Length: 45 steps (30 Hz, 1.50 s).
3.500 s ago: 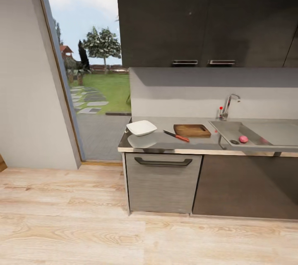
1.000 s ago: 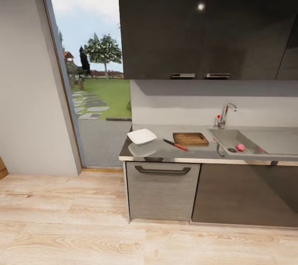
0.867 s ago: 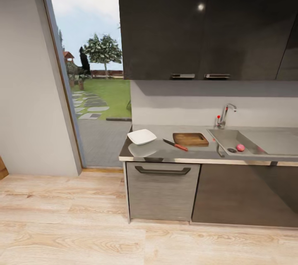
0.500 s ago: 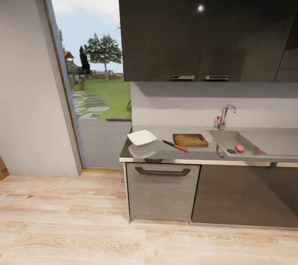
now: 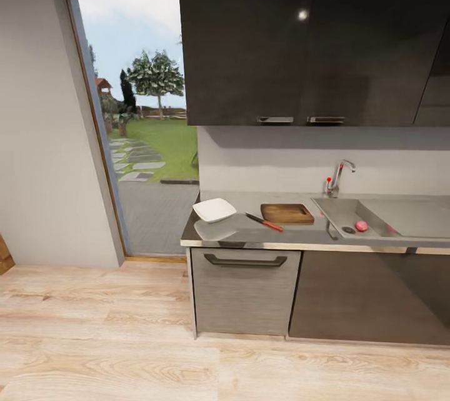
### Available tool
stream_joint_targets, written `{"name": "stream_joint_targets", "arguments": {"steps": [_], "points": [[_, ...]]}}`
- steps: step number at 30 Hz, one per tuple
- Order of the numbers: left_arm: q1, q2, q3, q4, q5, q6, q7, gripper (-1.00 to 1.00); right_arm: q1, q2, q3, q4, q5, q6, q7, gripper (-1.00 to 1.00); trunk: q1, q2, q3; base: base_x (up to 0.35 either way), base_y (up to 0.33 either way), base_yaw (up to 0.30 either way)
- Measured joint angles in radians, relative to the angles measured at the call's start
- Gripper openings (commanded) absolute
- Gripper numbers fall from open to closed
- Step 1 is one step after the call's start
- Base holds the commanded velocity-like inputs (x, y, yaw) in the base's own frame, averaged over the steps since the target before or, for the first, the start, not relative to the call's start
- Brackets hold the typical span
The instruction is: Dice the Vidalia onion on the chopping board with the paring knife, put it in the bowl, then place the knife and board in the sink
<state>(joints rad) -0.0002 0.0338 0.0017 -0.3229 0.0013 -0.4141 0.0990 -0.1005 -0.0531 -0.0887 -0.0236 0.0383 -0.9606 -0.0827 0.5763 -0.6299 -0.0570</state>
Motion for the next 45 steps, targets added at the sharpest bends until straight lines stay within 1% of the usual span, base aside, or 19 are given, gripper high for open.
{"name": "stream_joint_targets", "arguments": {"steps": [7,9,10,11,12,15,21,24,26,30,33,40,45], "points": [[0.000,0.000,0.000,0.000,-0.001,0.000,0.000,1.00,0.000,0.001,0.000,0.000,-0.001,0.000,0.001,1.00,-0.027,0.049,0.022,0.000,0.000,0.000],[0.000,0.000,0.000,0.000,-0.002,0.000,0.000,1.00,0.000,0.016,0.002,0.000,0.001,0.000,0.002,1.00,-0.035,0.063,0.028,0.000,0.000,0.000],[0.000,0.000,0.000,0.000,-0.001,0.000,0.000,1.00,0.000,0.035,0.006,0.000,0.004,0.001,0.002,1.00,-0.038,0.070,0.031,0.000,0.000,0.000],[0.000,0.000,0.000,0.000,-0.001,0.000,0.000,1.00,0.000,0.047,0.004,0.000,0.002,0.000,0.003,1.00,-0.039,0.070,0.032,0.000,0.000,0.000],[0.000,0.000,0.000,0.000,-0.001,0.000,0.000,1.00,0.000,0.064,0.006,0.000,0.004,0.000,0.004,1.00,-0.039,0.070,0.032,0.000,0.000,0.000],[0.000,0.000,-0.002,-0.001,-0.002,0.000,-0.001,1.00,0.000,0.095,0.005,0.000,0.002,0.000,0.005,1.00,-0.039,0.070,0.032,0.000,0.000,0.000],[0.000,0.000,-0.003,0.000,-0.002,0.000,-0.002,1.00,0.000,0.097,-0.003,0.000,-0.001,-0.001,0.006,1.00,-0.039,0.070,0.032,0.000,-0.024,-0.037],[0.000,-0.006,-0.003,0.000,-0.003,0.000,-0.002,1.00,0.000,0.097,-0.002,0.000,0.000,-0.001,0.006,1.00,-0.039,0.070,0.035,0.000,-0.198,-0.151],[0.000,-0.013,-0.003,0.000,-0.003,0.001,-0.002,1.00,0.000,0.099,-0.001,0.000,0.000,-0.001,0.005,1.00,-0.039,0.070,0.037,0.000,-0.268,-0.179],[0.000,-0.018,-0.003,0.000,-0.003,0.002,-0.001,1.00,0.000,0.100,0.000,0.000,0.000,-0.001,0.005,1.00,-0.039,0.070,0.041,0.000,-0.298,-0.191],[0.000,-0.019,-0.003,0.000,-0.003,0.002,-0.001,1.00,0.000,0.100,0.000,0.000,0.000,-0.001,0.003,1.00,-0.039,0.070,0.044,0.000,-0.312,-0.189],[0.000,-0.020,0.000,0.013,-0.004,0.002,-0.001,1.00,0.000,0.098,-0.001,0.000,0.002,0.000,0.000,1.00,-0.038,0.070,0.047,0.000,-0.318,-0.032],[0.000,-0.020,0.000,0.014,-0.004,0.002,-0.001,1.00,0.000,0.093,-0.008,0.000,0.000,0.035,-0.007,1.00,-0.038,0.070,0.047,0.000,-0.318,-0.004]]}}
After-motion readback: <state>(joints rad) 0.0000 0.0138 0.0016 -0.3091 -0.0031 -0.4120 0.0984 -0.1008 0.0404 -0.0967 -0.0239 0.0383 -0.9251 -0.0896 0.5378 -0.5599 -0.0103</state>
